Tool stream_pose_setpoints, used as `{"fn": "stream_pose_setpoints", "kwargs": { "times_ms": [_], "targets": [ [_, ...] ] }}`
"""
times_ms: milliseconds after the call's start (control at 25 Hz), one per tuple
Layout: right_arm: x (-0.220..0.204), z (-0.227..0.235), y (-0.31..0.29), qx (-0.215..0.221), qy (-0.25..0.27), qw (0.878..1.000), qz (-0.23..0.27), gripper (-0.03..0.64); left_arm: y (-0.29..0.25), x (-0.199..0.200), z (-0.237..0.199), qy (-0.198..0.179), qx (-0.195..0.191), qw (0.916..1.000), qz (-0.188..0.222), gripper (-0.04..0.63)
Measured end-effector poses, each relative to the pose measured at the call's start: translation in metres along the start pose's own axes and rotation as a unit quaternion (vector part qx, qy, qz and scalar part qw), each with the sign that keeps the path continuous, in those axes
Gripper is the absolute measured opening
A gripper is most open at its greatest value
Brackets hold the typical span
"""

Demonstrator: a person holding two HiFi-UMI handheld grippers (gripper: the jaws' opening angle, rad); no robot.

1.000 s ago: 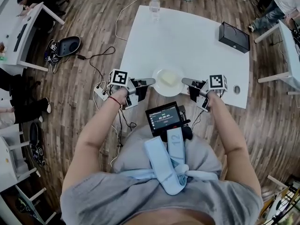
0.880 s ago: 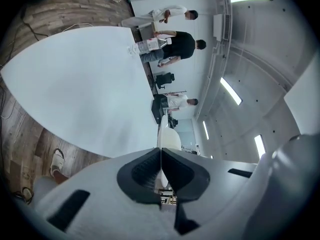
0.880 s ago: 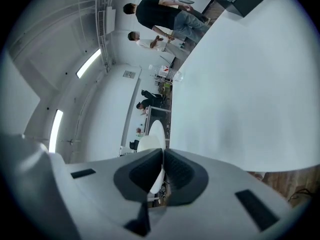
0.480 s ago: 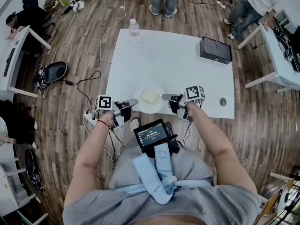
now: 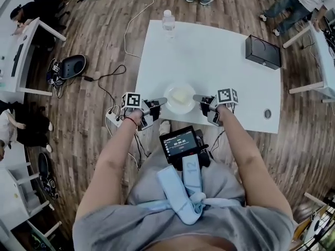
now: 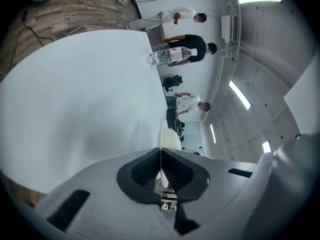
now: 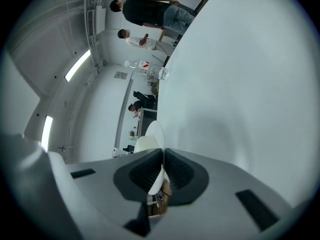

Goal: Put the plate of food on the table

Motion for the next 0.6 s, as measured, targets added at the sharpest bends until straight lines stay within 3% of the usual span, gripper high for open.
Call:
{"fn": "stream_pose_setpoints", "kwargs": {
  "times_ms": [600],
  "targets": [
    [-0.002, 0.046, -0.024, -0.062, -0.01, 0.997, 0.036, 0.037, -0.019, 0.014, -0.046, -0.009, 0.071, 0.9971, -0.026, 0.026]
  ]
}}
Point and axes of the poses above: the fingertips, and each gripper's own axes: y backward along the fingers, z to its right, x out of its top, the point moved 7 cm from there along y, backward along the fingers, and after that the axes turned 6 degrees about -z, right-handed, at the moved point
